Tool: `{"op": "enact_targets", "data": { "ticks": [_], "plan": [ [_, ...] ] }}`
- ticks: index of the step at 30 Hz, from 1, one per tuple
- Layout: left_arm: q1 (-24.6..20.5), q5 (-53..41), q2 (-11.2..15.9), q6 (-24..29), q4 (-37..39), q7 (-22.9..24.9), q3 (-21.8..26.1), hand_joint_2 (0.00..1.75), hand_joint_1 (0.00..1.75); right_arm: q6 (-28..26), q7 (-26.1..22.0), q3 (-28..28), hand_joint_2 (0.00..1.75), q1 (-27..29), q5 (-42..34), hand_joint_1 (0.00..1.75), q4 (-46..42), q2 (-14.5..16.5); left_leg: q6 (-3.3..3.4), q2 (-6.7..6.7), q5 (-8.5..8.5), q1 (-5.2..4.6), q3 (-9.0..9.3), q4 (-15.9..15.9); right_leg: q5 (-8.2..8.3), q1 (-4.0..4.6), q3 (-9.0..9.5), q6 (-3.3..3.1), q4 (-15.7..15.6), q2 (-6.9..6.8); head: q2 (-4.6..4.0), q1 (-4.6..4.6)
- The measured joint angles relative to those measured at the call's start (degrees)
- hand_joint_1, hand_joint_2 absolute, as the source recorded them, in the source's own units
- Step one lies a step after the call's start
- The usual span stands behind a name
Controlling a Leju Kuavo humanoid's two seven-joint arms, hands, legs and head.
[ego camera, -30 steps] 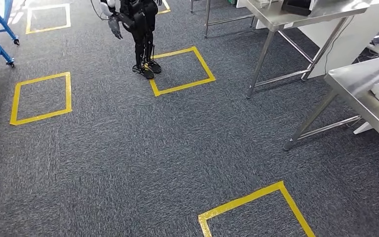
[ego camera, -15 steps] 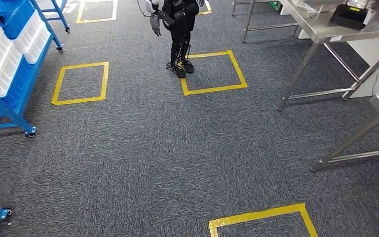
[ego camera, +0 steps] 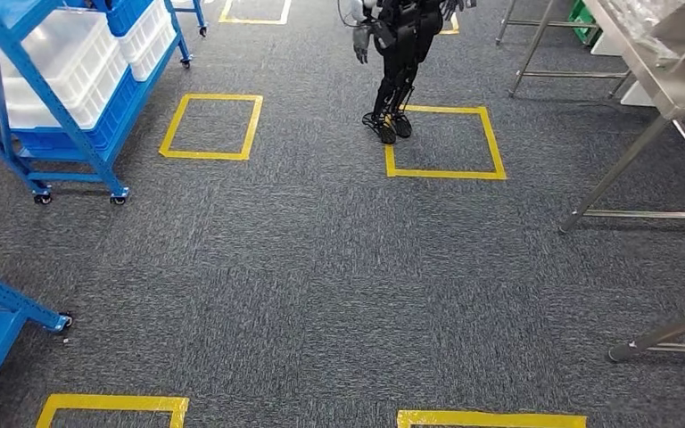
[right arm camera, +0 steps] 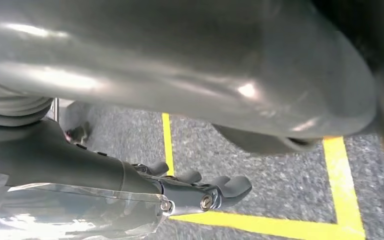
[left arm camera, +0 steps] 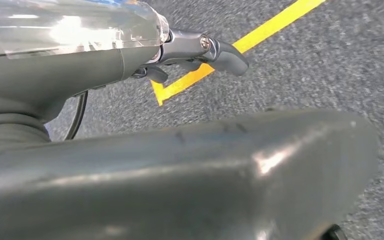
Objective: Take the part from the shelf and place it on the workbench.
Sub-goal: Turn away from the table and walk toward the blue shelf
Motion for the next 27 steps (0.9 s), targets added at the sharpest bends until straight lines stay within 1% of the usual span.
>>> {"op": "enact_targets", "data": {
  "ticks": [1,2,3,4,5,6,7,8,9,10,11,12,13,14,15,16,17,18,19,20,21,22,23,24,25,26,27],
  "plan": [
    [-0.1,0.0,0.0,0.0,0.0,0.0,-0.1,0.0,0.0,0.0,0.0,0.0,0.0,0.1,0.0,0.0,0.0,0.0,0.29,-0.55,0.15,0.07,0.08,-0.1,-1.66,-0.13,-1.21,0.16,2.7,1.74,0.0,0.0],
    [-0.1,0.0,0.0,0.0,0.0,0.0,-0.1,0.0,0.0,0.0,0.0,0.0,0.0,0.1,0.0,0.0,0.0,0.0,0.47,-1.13,0.21,-0.01,0.0,-0.2,-3.65,-0.15,-3.05,0.2,6.5,3.33,0.0,0.01],
    [-0.2,0.0,0.0,0.0,0.0,0.0,-0.1,0.0,0.0,0.0,-0.1,0.0,0.0,0.2,0.0,0.0,0.0,0.0,0.61,-1.78,0.24,-0.12,-0.07,-0.1,-5.42,-0.11,-5.16,0.16,10.7,4.1,0.0,0.01],
    [-0.2,0.0,0.0,0.0,0.0,0.0,-0.2,0.0,0.0,0.1,-0.1,0.0,0.0,0.2,0.0,0.0,0.0,-0.1,0.68,-2.5,0.25,-0.24,-0.09,-0.1,-6.28,-0.05,-6.81,0.08,13.9,4.41,0.0,0.0],
    [-0.2,0.0,0.0,0.0,0.0,0.0,-0.2,0.0,0.0,0.1,-0.2,0.0,0.0,0.2,0.0,0.0,0.0,-0.1,0.71,-3.29,0.25,-0.36,-0.07,0.0,-6.02,0.0,-7.63,-0.07,15.3,4.55,0.0,0.0],
    [-0.1,0.1,0.0,0.0,0.0,0.0,-0.2,0.0,0.0,0.2,-0.2,0.0,0.0,0.2,0.1,0.0,0.0,-0.1,0.72,-4.14,0.24,-0.46,-0.01,0.0,-4.58,0.05,-7.35,-0.31,14.3,4.7,0.0,0.0],
    [-0.1,0.1,0.0,0.0,0.0,0.0,-0.2,0.0,0.0,0.2,-0.2,0.0,0.0,0.1,0.1,0.0,0.0,-0.1,0.71,-5.05,0.24,-0.52,0.07,0.1,-2.24,0.12,-6.04,-0.64,11.1,5.17,0.0,0.0],
    [-0.1,0.2,0.0,0.0,0.0,-0.1,-0.2,0.0,0.0,0.3,-0.1,0.0,0.0,0.1,0.2,0.0,0.0,-0.1,0.69,-5.93,0.24,-0.53,0.1,0.1,0.09,0.18,-4.36,-1.04,7.0,6.37,0.0,0.0],
    [-0.1,0.3,-0.1,0.1,0.0,-0.1,-0.2,0.0,0.0,0.4,-0.2,0.0,0.0,0.2,0.3,0.0,0.0,-0.1,0.58,-6.75,0.23,-0.58,0.03,0.2,1.79,0.18,-2.83,-1.42,3.2,7.84,0.0,0.0],
    [-0.1,0.4,-0.1,0.1,0.0,-0.2,-0.2,0.0,0.0,0.4,-0.2,0.0,0.0,0.2,0.4,0.0,0.0,-0.2,0.38,-7.5,0.29,-0.53,-0.15,0.3,2.73,0.24,-1.81,-1.68,0.6,9.03,0.0,0.0],
    [0.0,0.4,-0.1,0.2,0.0,-0.3,-0.2,0.0,0.0,0.5,-0.3,0.0,0.0,0.2,0.5,0.0,0.0,-0.3,0.08,-8.16,0.37,-0.43,-0.41,0.4,2.86,0.29,-1.43,-1.86,-0.6,9.72,0.0,0.0],
    [0.1,0.5,-0.1,0.2,0.0,-0.4,-0.2,0.0,0.0,0.5,-0.3,0.0,0.0,0.1,0.5,0.0,0.0,-0.3,-0.31,-8.8,0.49,-0.33,-0.65,0.3,2.77,0.36,-1.37,-1.97,-0.9,9.56,0.0,0.0],
    [0.2,0.5,-0.1,0.2,0.0,-0.4,-0.2,0.0,0.0,0.5,-0.4,0.0,0.0,0.0,0.6,0.0,0.0,-0.3,-0.68,-9.27,0.6,-0.24,-0.84,0.3,2.89,0.32,-1.29,-2.14,-1.1,8.88,0.0,-0.01],
    [0.5,0.5,-0.1,0.2,0.0,-0.5,-0.2,0.0,0.0,0.5,-0.4,0.0,0.0,-0.1,0.6,0.0,0.0,-0.2,-0.94,-8.57,0.43,-0.28,-1.04,0.5,3.07,0.24,-1.05,-2.38,-1.6,8.16,0.0,-0.01],
    [0.6,0.5,-0.1,0.2,0.0,-0.5,-0.2,0.0,0.0,0.5,-0.4,0.0,0.0,-0.1,0.6,0.0,0.0,-0.1,-1.14,-7.14,-0.26,-0.38,-1.58,1.5,3.27,0.14,-0.79,-2.66,-2.1,7.36,0.0,-0.01],
    [0.6,0.5,-0.1,0.2,0.0,-0.5,-0.1,0.0,0.0,0.5,-0.4,0.0,0.0,0.0,0.6,0.0,0.0,-0.1,-1.31,-5.29,-1.57,-0.48,-2.63,3.7,3.43,0.05,-0.54,-2.91,-2.5,6.43,0.0,-0.01],
    [0.5,0.5,-0.1,0.3,0.0,-0.5,-0.1,0.0,0.0,0.5,-0.4,0.0,0.0,0.1,0.6,0.0,0.0,0.0,-1.46,-3.34,-3.36,-0.46,-4.25,7.0,3.43,0.18,-0.38,-3.09,-2.7,5.44,0.0,-0.01],
    [0.4,0.5,-0.1,0.3,0.0,-0.6,-0.1,0.0,0.0,0.6,-0.4,0.0,0.0,0.2,0.6,0.0,0.0,0.0,-1.7,-2.36,-5.23,-0.33,-6.22,11.0,3.34,0.28,-0.35,-3.22,-2.6,4.42,0.0,-0.01],
    [0.4,0.5,-0.1,0.3,0.0,-0.6,-0.1,0.0,0.0,0.6,-0.3,0.0,0.0,0.3,0.6,0.0,0.0,0.0,-1.95,-1.91,-6.51,-0.17,-7.93,14.5,3.22,0.37,-0.33,-3.26,-2.6,3.42,0.0,-0.01],
    [0.5,0.4,-0.1,0.3,0.0,-0.6,-0.1,0.0,0.0,0.6,-0.3,0.0,0.0,0.4,0.6,0.0,0.0,-0.1,-2.2,-1.65,-6.79,0.02,-8.82,16.3,3.07,0.41,-0.29,-3.24,-2.5,2.46,0.0,-0.01],
    [0.7,0.4,0.0,0.3,0.0,-0.6,-0.1,0.0,0.0,0.6,-0.3,0.0,0.0,0.4,0.6,0.0,0.0,-0.1,-2.42,-1.39,-5.97,0.2,-8.55,15.9,2.89,0.4,-0.22,-3.14,-2.4,1.59,0.0,-0.01],
    [0.8,0.3,0.0,0.3,0.0,-0.5,-0.1,0.0,0.0,0.6,-0.3,0.0,0.0,0.4,0.6,0.0,0.0,0.0,-2.59,-0.92,-4.23,0.35,-7.03,13.1,2.65,0.36,-0.09,-2.99,-2.3,0.79,0.0,-0.01],
    [0.8,0.3,0.0,0.3,0.0,-0.5,-0.1,0.0,0.0,0.6,-0.3,0.0,0.0,0.4,0.6,0.0,0.0,0.0,-2.69,0.13,-2.29,0.47,-4.77,8.9,2.33,0.33,0.07,-2.77,-2.0,0.03,0.0,-0.01],
    [0.7,0.3,0.1,0.3,0.0,-0.5,-0.1,0.0,0.0,0.6,-0.3,0.0,0.0,0.4,0.6,0.0,0.0,-0.1,-2.53,1.38,-1.0,0.39,-2.7,5.2,1.97,0.43,0.17,-2.48,-1.8,-0.62,0.0,-0.01],
    [0.6,0.3,0.1,0.3,0.0,-0.4,-0.1,0.0,0.0,0.6,-0.3,0.0,0.0,0.4,0.6,0.0,0.0,-0.1,-2.19,2.31,-0.22,0.26,-1.26,2.6,1.63,0.54,0.28,-2.16,-1.5,-1.22,0.0,-0.01],
    [0.5,0.3,0.1,0.3,0.0,-0.4,-0.1,0.0,0.0,0.6,-0.3,0.0,0.0,0.3,0.6,0.0,0.0,-0.1,-1.78,2.85,-0.11,0.1,-0.66,1.4,1.37,0.68,0.38,-1.84,-1.3,-1.72,0.0,-0.01],
    [0.5,0.3,0.2,0.3,0.0,-0.3,-0.1,0.0,0.0,0.6,-0.3,0.0,0.0,0.2,0.7,0.0,0.0,-0.1,-1.31,2.61,-0.27,-0.1,-0.7,1.3,1.21,0.78,0.48,-1.53,-1.2,-2.21,0.0,-0.01]
  ]
}}
